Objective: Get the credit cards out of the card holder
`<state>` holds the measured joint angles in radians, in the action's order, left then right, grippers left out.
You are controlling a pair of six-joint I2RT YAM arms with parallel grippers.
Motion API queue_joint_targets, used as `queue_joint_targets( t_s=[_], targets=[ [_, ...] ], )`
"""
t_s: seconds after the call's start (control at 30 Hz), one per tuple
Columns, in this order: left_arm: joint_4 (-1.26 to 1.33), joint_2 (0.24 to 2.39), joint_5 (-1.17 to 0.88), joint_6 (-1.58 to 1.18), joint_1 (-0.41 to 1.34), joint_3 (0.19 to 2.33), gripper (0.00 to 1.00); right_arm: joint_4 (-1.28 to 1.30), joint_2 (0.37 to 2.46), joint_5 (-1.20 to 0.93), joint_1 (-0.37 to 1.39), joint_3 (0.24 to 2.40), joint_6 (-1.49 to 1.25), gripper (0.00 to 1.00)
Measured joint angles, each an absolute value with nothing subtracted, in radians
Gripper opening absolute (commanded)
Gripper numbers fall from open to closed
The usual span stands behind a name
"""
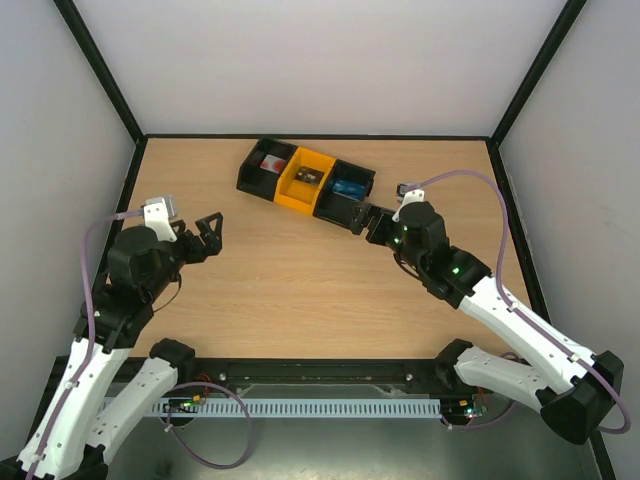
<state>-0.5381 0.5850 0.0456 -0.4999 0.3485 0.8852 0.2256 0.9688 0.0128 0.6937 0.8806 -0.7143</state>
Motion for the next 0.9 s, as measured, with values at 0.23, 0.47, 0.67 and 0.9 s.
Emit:
queue_joint_targets(
  t_s=[0.23,0.47,0.67,0.9],
  targets=[
    [-0.537,0.591,0.084,-0.506,0.348,0.885,1.00,0.218,0.961,0.008,0.694,0.875,-0.714,0.98],
    [-0.538,0.641,0.168,-0.547,0.348,0.885,1.00,0.195,0.954,-0.024,0.694,0.856,-0.714,0.98],
    [-0.552,0.772,0.326,-0.603,0.333,0.886,1.00,0.179,0.948,-0.074,0.694,0.852,-0.702,0.98],
    [-0.514,0.937,0.346,-0.632,0.098,0.887,1.00,0.167,0.937,-0.133,0.694,0.836,-0.691,0.98]
  ],
)
